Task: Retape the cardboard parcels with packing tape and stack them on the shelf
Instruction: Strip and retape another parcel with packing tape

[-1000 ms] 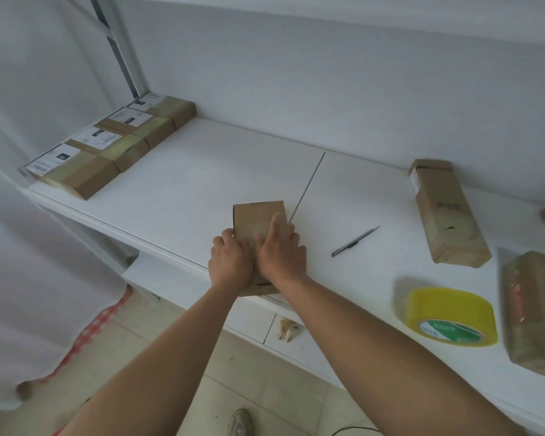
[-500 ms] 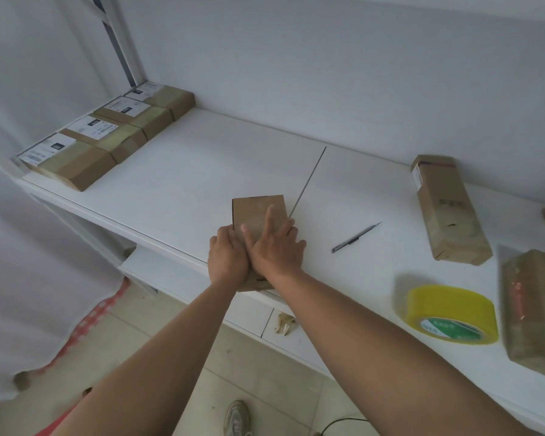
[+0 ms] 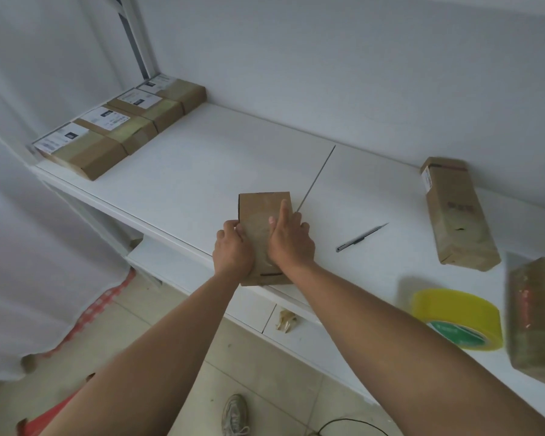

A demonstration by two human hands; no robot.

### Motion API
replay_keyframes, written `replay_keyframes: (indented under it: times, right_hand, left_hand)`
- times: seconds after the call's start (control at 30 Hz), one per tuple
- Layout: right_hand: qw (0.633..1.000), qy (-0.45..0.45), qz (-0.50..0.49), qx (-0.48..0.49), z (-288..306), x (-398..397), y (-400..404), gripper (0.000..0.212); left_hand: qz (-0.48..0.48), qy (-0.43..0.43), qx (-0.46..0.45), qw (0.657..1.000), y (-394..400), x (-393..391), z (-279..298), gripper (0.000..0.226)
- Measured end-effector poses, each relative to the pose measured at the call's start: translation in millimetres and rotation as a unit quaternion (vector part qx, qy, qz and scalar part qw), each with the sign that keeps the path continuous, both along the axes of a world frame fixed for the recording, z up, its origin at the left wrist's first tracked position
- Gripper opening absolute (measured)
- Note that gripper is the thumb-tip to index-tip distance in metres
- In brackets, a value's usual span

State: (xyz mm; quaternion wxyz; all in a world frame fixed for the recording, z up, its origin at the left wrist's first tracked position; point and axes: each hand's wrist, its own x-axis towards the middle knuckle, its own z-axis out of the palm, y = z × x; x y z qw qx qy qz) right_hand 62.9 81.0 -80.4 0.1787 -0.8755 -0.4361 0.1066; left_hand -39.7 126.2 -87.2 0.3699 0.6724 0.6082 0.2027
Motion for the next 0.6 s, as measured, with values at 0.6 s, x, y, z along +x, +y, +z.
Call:
replay_keyframes:
  times: [0.6]
  right_hand:
    - [0.993,0.071,0.003,0.091,6,12,-16,0.056]
  left_hand:
    - [-0.003,0.026,-0.038,0.999,-7,1,15,0.051]
